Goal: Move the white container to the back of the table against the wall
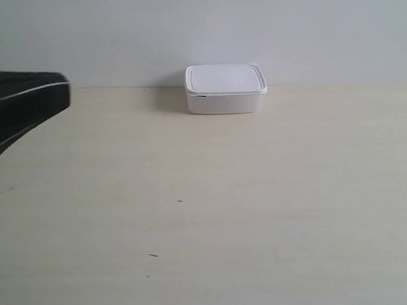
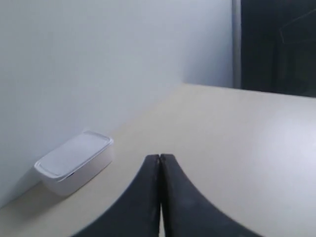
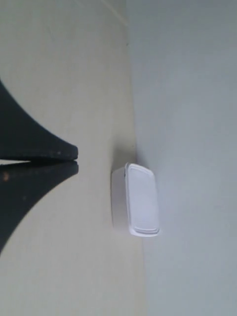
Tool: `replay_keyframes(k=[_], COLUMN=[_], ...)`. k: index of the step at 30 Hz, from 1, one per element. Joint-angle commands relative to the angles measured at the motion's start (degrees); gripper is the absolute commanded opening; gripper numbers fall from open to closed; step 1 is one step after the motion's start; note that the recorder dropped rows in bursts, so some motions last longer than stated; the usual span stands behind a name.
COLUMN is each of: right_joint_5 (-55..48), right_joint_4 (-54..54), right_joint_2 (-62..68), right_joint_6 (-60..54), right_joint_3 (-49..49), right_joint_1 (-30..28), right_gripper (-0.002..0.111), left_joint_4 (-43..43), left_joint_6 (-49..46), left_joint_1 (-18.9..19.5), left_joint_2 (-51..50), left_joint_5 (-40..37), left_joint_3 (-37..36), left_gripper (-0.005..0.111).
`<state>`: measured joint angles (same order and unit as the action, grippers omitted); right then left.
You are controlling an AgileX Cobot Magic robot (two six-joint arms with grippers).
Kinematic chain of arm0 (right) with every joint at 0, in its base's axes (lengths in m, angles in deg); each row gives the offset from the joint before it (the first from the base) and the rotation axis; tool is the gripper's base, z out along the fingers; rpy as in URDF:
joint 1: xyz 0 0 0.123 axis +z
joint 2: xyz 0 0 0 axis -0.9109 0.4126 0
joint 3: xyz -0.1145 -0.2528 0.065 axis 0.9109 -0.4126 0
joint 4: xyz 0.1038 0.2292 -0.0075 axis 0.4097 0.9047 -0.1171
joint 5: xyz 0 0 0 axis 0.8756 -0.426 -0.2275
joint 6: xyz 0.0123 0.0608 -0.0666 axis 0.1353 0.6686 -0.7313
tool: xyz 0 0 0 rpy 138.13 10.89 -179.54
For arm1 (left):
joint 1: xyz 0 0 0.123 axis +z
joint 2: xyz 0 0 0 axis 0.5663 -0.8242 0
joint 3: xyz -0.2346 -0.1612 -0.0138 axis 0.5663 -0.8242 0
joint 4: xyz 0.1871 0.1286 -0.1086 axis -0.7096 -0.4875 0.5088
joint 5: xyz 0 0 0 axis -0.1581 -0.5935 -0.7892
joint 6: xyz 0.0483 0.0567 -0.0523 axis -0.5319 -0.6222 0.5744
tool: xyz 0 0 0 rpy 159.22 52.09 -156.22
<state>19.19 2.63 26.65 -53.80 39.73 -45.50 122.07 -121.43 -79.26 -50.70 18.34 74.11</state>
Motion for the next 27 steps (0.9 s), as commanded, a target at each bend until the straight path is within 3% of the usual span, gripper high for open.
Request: replay_keyframes(k=[1,6,11,16,22,27], right_joint_5=[-0.43,-0.89,9.28,16.04,15.25,15.11], right_joint_4=[3.43,5.35,6.87,7.15,9.76,10.09], right_joint_2=[-15.48,-26.59,-28.6,-28.6,-28.6,-28.6], right_joint_6=[0.03,0.03,-0.09,-0.09,-0.09,0.03], right_joint_3=[-7.18,-14.27,-22.63,-26.56,-26.67,-26.67], right_joint_1=[0.2,0.2,0.2,0.2,0.2,0.2], right_gripper=[0.0,0.0,0.0,0.0,0.0,0.0], left_joint_4=[0.92,0.41,-3.04,-6.22,0.25,0.5], left_joint_6=[2.41,2.89,5.05,8.02,11.79,11.79], left_joint_1=[-5.95,-7.41,-7.41,-7.41,-7.41,-7.41], left_joint_2=[10.96,17.49,17.48,17.48,17.48,17.48], left_joint_5=[4.85,6.33,13.22,15.56,15.36,15.24], left_joint_3=[-7.8,-15.03,-19.36,-19.8,-19.8,-19.8], left_gripper=[0.0,0.0,0.0,0.0,0.0,0.0])
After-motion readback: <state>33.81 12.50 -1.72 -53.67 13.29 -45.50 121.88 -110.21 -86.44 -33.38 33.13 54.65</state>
